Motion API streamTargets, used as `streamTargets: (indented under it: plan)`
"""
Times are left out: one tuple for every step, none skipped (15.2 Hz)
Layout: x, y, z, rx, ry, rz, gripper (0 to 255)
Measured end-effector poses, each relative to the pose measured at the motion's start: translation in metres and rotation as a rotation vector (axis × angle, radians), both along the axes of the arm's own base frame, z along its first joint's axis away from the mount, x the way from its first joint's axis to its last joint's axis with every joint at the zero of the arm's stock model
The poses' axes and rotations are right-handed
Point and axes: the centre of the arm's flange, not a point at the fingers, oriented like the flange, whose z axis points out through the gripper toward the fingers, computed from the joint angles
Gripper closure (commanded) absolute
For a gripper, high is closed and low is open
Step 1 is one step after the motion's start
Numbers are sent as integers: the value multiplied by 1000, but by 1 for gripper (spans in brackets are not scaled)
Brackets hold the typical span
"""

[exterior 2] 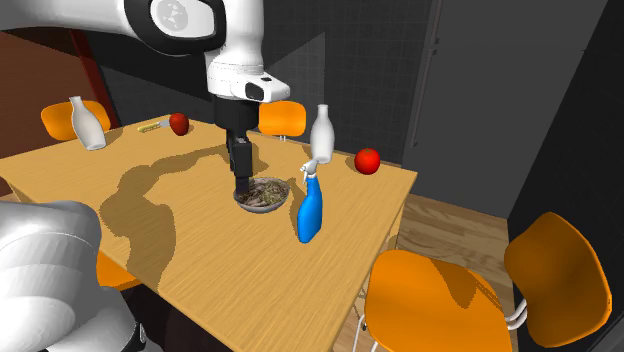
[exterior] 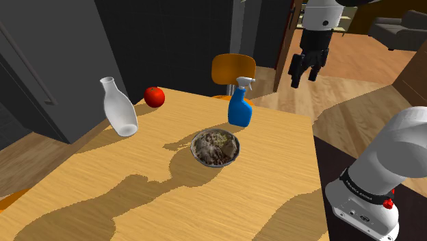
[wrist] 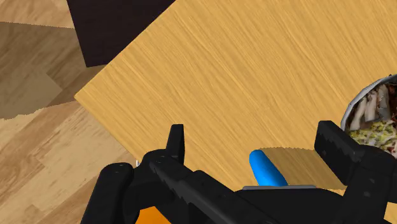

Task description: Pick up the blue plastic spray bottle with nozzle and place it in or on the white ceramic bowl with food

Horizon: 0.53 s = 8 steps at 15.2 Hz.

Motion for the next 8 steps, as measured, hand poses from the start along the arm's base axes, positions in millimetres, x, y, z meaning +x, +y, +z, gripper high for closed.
streamTargets:
  plan:
    - [0,0,0,0,0,0,0]
    - [0,0,-6,4,-14,18,0]
    - [1,0,-13,9,-39,47,0]
    - [3,0,-22,16,-67,81,0]
    - [5,-3,-31,23,-100,117,0]
    - [12,-5,-42,31,-131,156,0]
    - [16,-5,-51,38,-167,196,0]
    - [22,-2,-59,46,-201,236,0]
